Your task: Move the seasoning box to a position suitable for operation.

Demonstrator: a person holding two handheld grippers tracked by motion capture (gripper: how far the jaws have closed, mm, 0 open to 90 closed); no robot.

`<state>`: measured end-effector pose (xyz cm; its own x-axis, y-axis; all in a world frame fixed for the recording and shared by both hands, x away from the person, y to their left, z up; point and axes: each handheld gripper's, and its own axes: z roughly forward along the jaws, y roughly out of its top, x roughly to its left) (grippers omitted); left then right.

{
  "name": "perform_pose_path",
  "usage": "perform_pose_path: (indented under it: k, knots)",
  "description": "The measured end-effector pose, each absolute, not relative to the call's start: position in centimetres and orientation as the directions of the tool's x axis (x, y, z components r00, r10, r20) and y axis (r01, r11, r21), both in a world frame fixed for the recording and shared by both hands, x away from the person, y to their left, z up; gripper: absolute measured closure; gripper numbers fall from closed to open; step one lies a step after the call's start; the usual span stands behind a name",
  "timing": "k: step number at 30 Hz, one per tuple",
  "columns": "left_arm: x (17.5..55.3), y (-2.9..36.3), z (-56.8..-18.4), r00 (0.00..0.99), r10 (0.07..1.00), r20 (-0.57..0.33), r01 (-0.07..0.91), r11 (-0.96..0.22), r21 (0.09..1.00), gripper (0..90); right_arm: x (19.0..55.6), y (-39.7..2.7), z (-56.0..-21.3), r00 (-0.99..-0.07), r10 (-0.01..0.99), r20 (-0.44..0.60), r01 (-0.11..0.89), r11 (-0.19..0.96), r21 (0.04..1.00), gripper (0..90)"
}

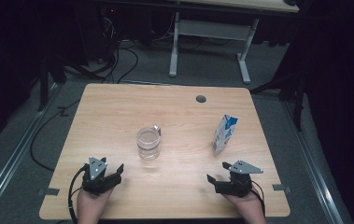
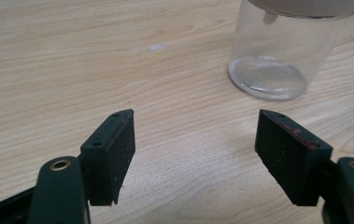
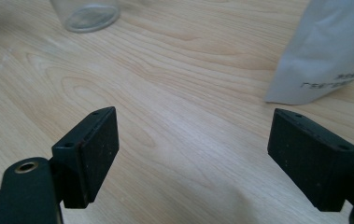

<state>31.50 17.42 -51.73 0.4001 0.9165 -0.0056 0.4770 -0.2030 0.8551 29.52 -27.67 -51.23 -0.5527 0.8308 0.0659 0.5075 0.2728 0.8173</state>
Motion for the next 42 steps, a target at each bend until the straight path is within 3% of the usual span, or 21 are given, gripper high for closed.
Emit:
perform_pose_path:
  k: [3, 19, 35, 37, 39, 42]
  knots:
    - [31.8, 17.1, -51.7, 0.411, 0.911, -0.025, 0.498, -0.201, 0.844, 29.2, 29.3, -28.0, -51.2, -0.540, 0.841, 0.030, 0.495, 0.288, 0.820, 16.6]
    - [32.1, 16.4, -51.8, 0.470, 0.880, -0.066, 0.509, -0.210, 0.835, 29.3, 29.3, -28.3, -51.2, -0.557, 0.829, 0.050, 0.495, 0.283, 0.821, 24.3]
    - [31.4, 15.7, -51.8, 0.445, 0.895, -0.011, 0.487, -0.232, 0.842, 24.0, 29.6, -27.9, -51.2, -0.581, 0.813, 0.030, 0.476, 0.310, 0.823, 28.8]
    - [31.1, 15.4, -51.6, 0.453, 0.892, -0.007, 0.484, -0.239, 0.841, 26.5, 29.6, -27.8, -51.1, -0.582, 0.812, 0.036, 0.480, 0.307, 0.822, 28.5]
    - [31.1, 15.2, -50.7, 0.458, 0.888, -0.049, 0.485, -0.203, 0.851, 35.3, 29.5, -27.7, -51.0, -0.577, 0.816, 0.029, 0.478, 0.308, 0.823, 28.5]
    - [31.3, 14.8, -49.5, 0.466, 0.883, -0.058, 0.453, -0.181, 0.873, 37.0, 29.4, -27.6, -51.3, -0.589, 0.808, 0.033, 0.480, 0.317, 0.818, 29.5]
